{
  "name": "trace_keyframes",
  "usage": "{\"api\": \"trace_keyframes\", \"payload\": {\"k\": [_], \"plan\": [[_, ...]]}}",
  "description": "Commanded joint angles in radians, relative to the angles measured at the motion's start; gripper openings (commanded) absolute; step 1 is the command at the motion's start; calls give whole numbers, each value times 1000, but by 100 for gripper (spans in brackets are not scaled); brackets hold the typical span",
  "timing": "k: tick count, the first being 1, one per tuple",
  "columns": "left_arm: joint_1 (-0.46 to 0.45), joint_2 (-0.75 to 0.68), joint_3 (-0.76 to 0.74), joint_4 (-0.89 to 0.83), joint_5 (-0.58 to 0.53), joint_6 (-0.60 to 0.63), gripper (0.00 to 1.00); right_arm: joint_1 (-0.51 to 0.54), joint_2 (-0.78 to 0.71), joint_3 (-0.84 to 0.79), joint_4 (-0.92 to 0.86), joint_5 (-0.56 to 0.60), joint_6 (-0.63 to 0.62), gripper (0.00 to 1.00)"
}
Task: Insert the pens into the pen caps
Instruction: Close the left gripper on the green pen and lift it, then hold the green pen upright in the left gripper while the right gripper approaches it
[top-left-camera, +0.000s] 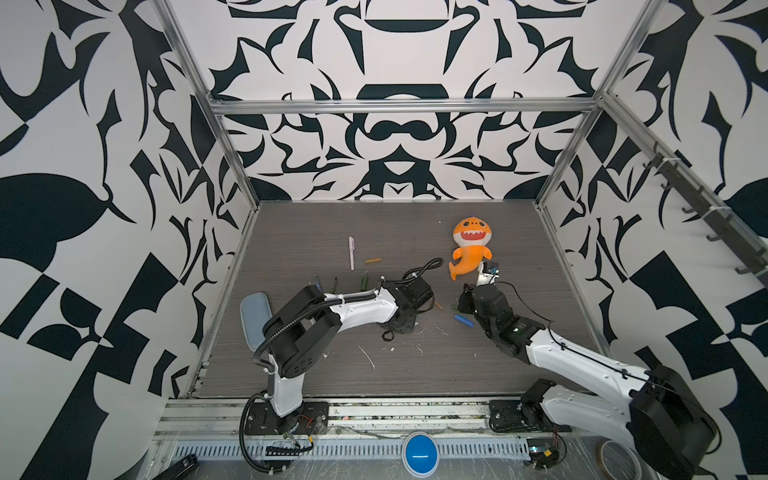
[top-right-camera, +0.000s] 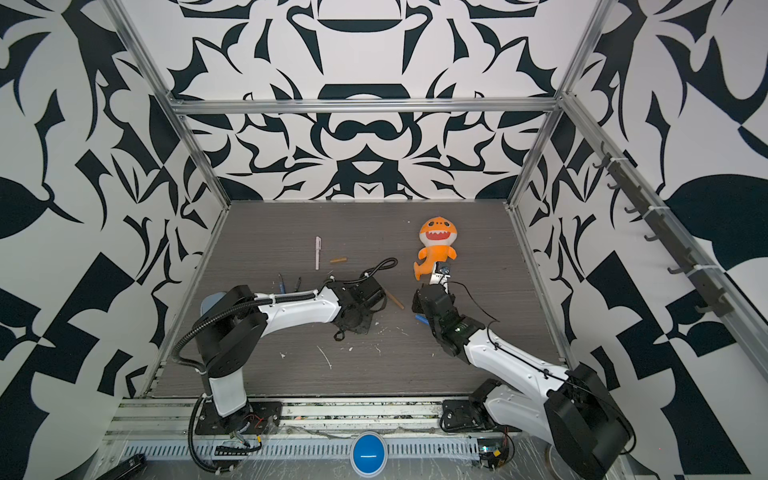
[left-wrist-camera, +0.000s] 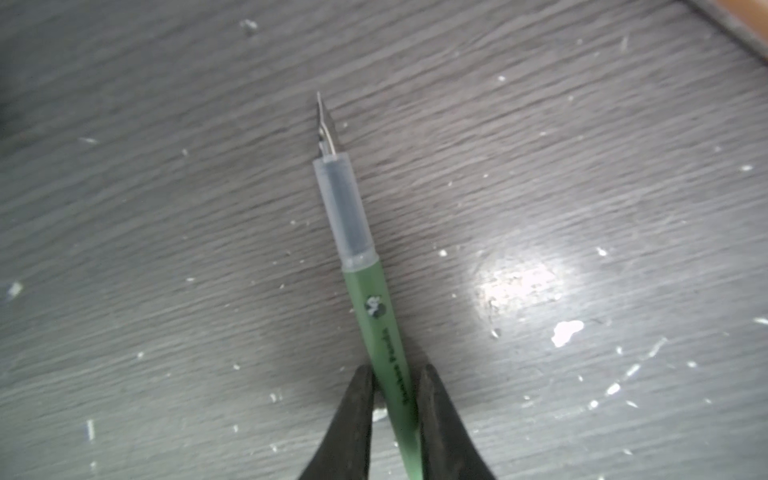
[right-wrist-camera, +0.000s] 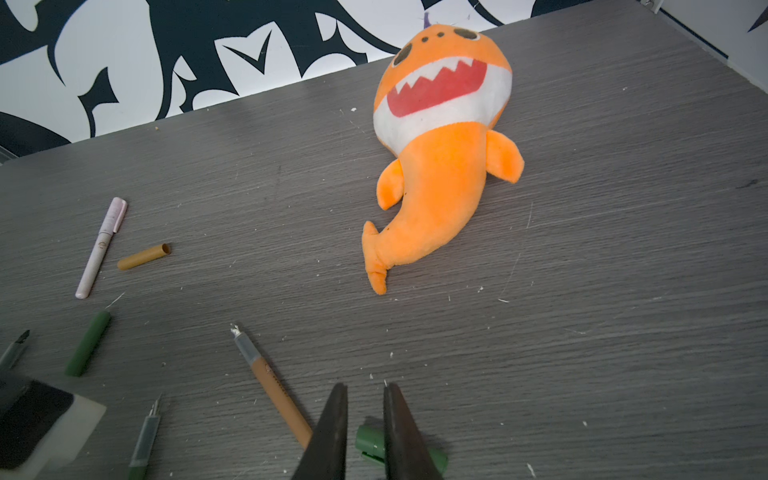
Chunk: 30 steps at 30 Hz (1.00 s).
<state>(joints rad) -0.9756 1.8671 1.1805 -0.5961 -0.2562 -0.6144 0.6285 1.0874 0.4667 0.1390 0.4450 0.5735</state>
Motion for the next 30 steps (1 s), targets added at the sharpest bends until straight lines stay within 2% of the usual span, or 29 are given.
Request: {"api": "trace_keyframes", "payload": {"k": [1,3,9,12,16,18,20,22,26,30], "plan": [[-1,-26,-61,-75,-28,10,22,-1,-25,11,8,8,6,20],[0,-41,-97,-41,-15,15,21,-2,-27,9,9,6,6,20],[-1,-56,-142,36,7,71,10,-3,-26,23,7,-58,-10,23],[-1,-93,-180,128,47,109,8,-3,-17,73,-69,-110,24,24],[0,-147,-195,179,58,163,6,-3,-41,123,-143,-241,50,30],[-1,-203,-222,234,76,197,6,-3,-61,151,-188,-362,52,40],[0,-278,-263,323,115,243,6,-3,-73,171,-218,-422,69,51],[0,-357,-319,438,171,288,5,-4,-73,200,-251,-491,57,51],[0,-498,-462,674,251,311,5,-5,-58,219,-248,-612,110,51],[0,-564,-515,737,292,303,4,-4,-81,173,-106,-702,169,60]]}}
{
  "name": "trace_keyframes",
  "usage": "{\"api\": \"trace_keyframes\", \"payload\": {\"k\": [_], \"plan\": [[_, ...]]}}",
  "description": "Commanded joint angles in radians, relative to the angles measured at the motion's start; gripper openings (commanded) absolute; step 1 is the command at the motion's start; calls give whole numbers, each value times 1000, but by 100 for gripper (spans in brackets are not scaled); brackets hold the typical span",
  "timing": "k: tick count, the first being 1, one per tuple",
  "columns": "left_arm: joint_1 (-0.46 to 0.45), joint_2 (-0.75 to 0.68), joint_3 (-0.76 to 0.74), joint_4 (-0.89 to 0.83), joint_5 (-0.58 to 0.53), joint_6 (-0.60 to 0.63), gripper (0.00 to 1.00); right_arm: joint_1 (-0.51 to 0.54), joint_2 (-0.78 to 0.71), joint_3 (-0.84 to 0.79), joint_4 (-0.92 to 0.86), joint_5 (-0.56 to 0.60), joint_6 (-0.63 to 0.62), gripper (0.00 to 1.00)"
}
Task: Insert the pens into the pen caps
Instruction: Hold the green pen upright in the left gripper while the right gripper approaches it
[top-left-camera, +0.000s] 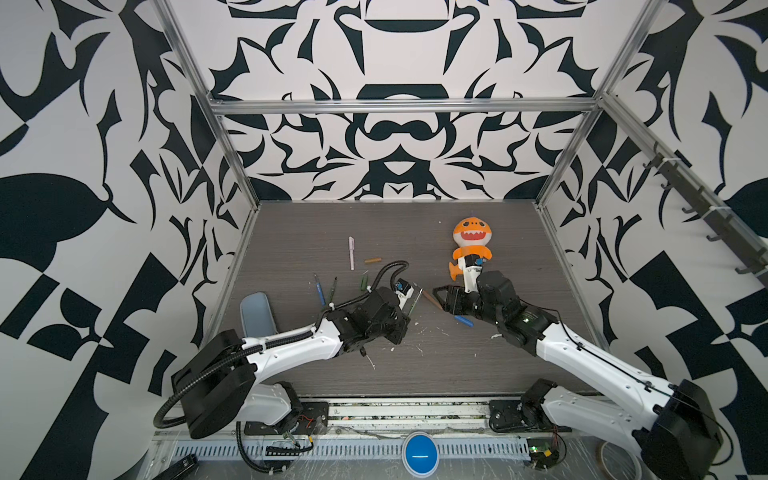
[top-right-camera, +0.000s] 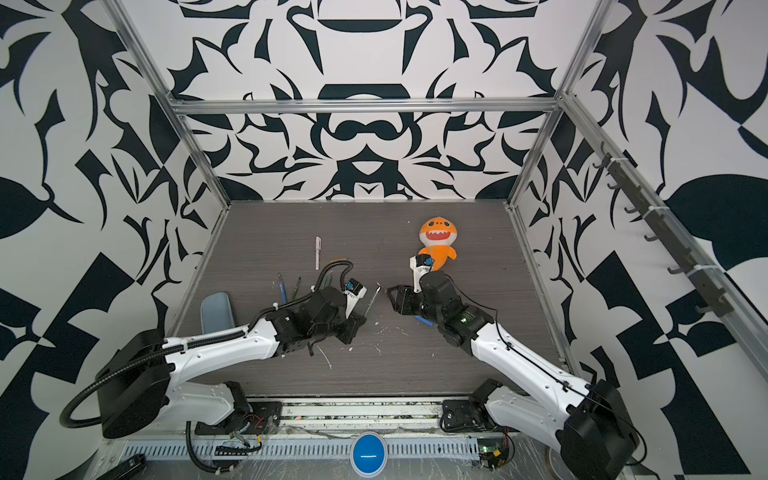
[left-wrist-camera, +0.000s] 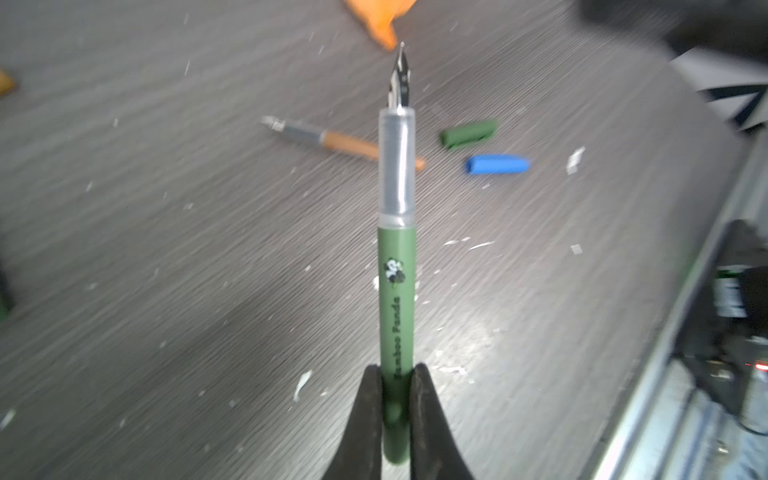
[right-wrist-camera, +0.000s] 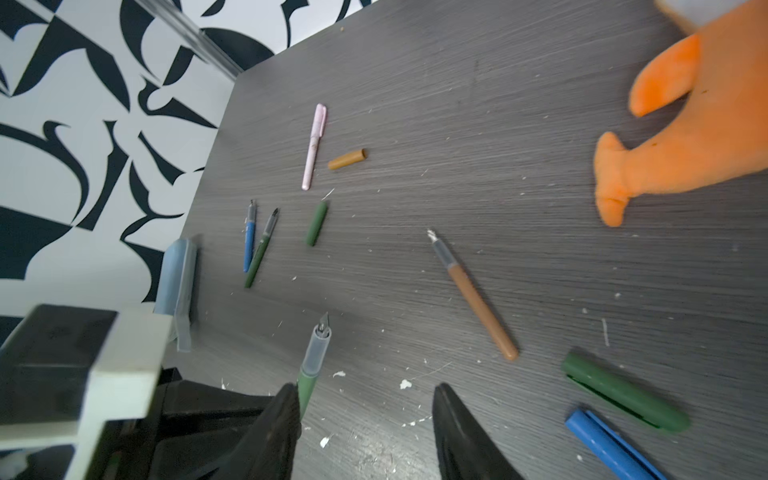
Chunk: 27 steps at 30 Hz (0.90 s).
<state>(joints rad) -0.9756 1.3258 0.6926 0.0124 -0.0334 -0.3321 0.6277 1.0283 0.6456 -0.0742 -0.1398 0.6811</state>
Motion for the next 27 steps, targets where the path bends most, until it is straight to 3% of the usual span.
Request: {"api": "trace_keyframes", "payload": {"k": [1,8,11,16,24,25,27], "plan": [[0,-30,-29,129,72,16,4,-3,-21,-7,119,-124,68,61],[0,-83,-24,126,75,-7,2,4,34,14,169,-194,99,65],[0,-89,-18,130,83,-20,2,12,53,15,174,-185,113,61],[0,-94,-18,147,116,-35,2,34,87,25,215,-203,97,46],[-1,-94,-44,193,152,-62,3,49,128,61,208,-228,85,8],[0,-92,-45,194,152,-64,10,51,128,61,209,-227,87,6],[0,-85,-46,199,153,-72,39,50,124,60,211,-225,89,5]]}}
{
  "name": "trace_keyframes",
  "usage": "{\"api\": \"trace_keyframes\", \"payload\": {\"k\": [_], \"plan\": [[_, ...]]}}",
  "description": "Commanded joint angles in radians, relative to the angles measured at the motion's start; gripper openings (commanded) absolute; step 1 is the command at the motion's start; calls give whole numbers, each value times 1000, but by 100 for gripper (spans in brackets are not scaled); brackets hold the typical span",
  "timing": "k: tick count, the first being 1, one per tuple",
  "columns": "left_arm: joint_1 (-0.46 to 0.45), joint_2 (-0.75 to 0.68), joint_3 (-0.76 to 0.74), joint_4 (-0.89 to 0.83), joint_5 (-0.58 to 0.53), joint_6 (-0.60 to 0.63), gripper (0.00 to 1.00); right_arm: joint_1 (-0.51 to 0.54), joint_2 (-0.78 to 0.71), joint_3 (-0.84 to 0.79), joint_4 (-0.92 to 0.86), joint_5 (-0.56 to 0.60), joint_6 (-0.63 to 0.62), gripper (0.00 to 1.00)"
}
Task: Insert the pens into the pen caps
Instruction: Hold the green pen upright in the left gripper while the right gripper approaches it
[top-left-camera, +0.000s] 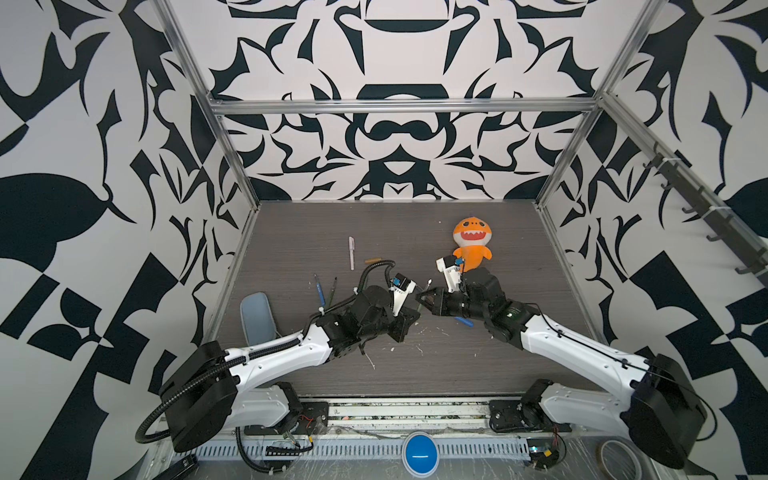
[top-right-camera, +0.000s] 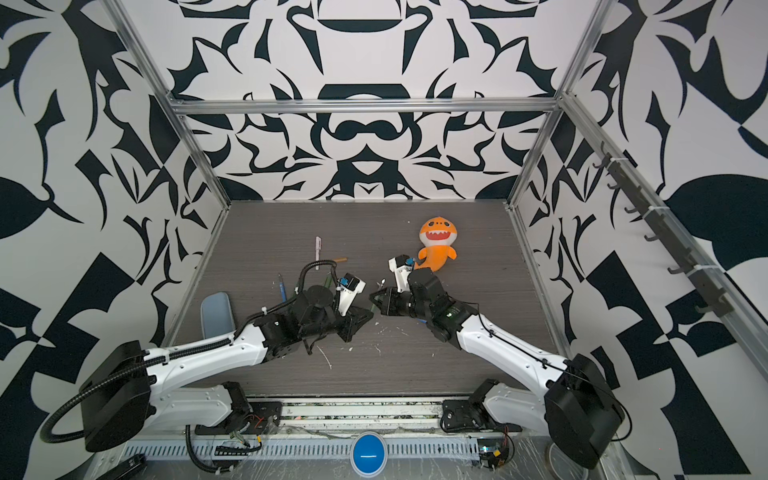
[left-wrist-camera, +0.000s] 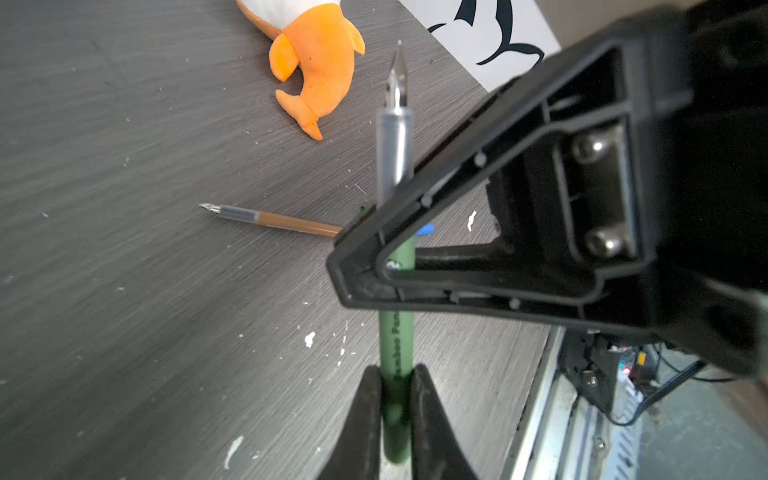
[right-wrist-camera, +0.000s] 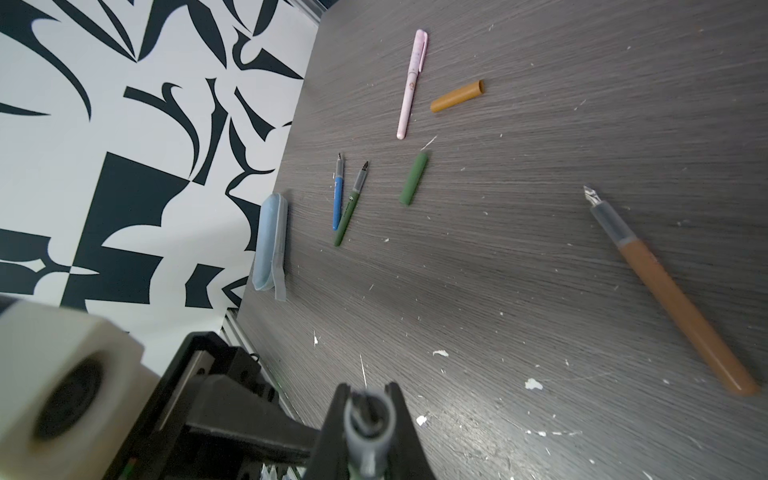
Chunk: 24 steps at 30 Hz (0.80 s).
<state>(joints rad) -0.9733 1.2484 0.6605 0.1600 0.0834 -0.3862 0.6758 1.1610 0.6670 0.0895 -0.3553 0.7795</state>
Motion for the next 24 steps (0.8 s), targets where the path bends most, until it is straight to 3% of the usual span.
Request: {"api": "trace_keyframes", "payload": {"k": [1,7,12,18,21,24], "plan": [[-1,-3,-14,55,34,-21,43,2,-10,38,50,-9,-7,5],[0,19,9,60,44,-29,42,6,-14,31,60,-19,4,4],[1,83,35,48,56,-25,25,7,-9,23,84,-24,17,2],[1,66,25,64,23,-31,14,7,9,23,99,-43,26,3],[1,53,15,80,6,-43,16,8,8,23,92,-39,22,3],[1,46,11,95,3,-48,30,10,6,24,74,-27,12,3]]}}
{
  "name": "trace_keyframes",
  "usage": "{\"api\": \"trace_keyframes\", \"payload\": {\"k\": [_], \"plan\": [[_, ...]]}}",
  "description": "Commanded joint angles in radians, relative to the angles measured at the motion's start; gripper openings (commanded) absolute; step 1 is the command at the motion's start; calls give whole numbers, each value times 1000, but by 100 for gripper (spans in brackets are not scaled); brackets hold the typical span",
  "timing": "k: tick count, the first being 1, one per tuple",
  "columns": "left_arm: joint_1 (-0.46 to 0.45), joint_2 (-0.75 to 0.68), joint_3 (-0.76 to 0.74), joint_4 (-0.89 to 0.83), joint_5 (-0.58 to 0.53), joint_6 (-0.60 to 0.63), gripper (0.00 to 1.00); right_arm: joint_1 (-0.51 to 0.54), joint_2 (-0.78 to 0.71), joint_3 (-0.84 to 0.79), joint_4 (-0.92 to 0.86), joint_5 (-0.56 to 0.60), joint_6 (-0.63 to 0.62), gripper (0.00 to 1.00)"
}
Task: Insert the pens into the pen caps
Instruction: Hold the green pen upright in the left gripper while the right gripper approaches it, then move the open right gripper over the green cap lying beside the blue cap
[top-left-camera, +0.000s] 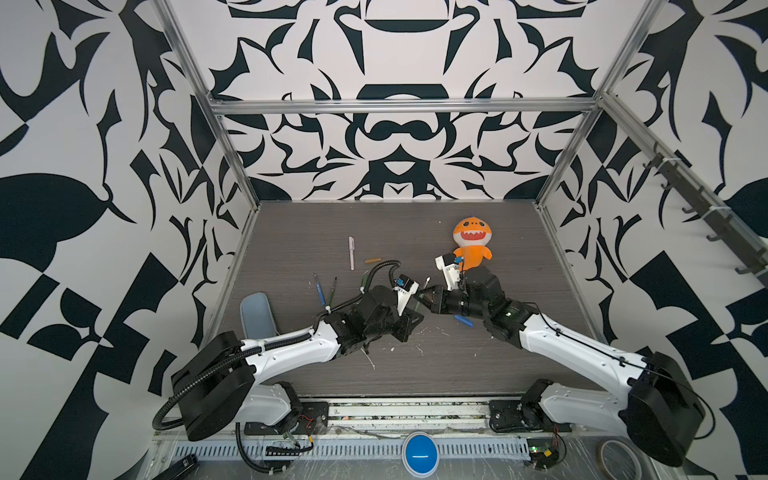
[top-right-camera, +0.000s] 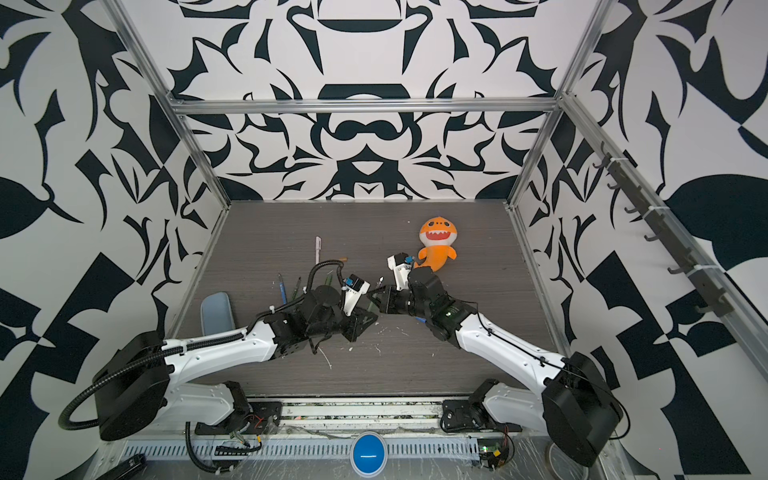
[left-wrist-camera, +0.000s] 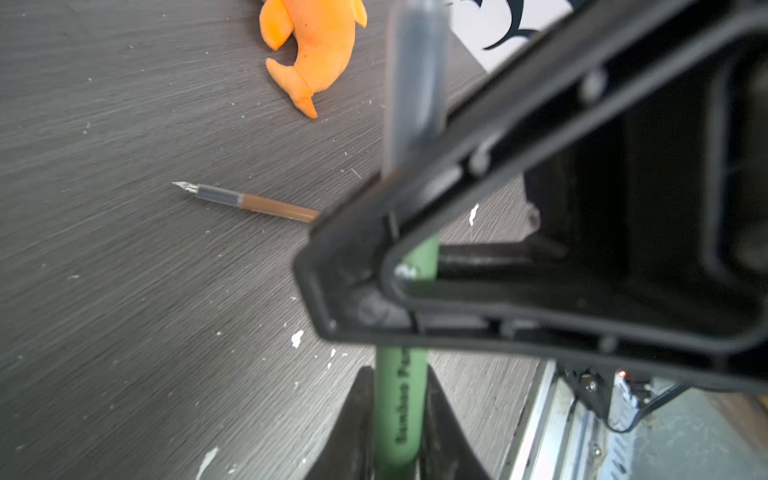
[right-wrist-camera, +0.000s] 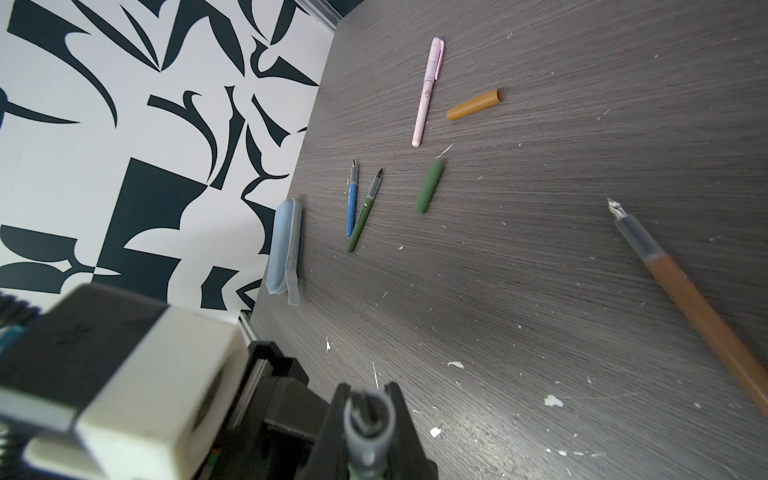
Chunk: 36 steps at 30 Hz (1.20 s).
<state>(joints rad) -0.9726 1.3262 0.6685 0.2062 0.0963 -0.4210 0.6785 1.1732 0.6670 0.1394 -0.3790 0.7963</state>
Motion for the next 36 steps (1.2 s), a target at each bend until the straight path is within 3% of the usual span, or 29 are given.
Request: {"api": "trace_keyframes", "payload": {"k": [1,4,9,12,13,15,17,22,28,32,36], "plan": [[1,-32,3,54,-6,-13,32,8,-6,24,22,0,-7,3],[3,-33,1,70,12,-18,31,12,-9,23,17,7,-13,3],[2,-24,-9,85,25,-24,12,16,-15,26,14,10,-14,3],[3,-26,-16,90,23,-25,6,18,-18,29,12,4,-12,5],[3,-26,-18,91,21,-26,5,20,-21,32,13,0,-12,10],[3,-32,-25,88,2,-25,4,19,-36,41,-7,0,-15,30],[5,-35,-33,73,-25,-26,3,20,-62,53,-43,11,-22,41],[35,-27,-69,70,-77,-45,3,20,-158,112,-229,99,-81,49],[69,-91,-126,88,-122,-53,2,6,-249,124,-464,263,-131,49],[75,-151,-157,83,-114,-33,2,-83,-255,72,-555,342,-194,34],[76,-193,-180,81,-96,-24,2,-217,-173,63,-610,348,-262,21]]}}
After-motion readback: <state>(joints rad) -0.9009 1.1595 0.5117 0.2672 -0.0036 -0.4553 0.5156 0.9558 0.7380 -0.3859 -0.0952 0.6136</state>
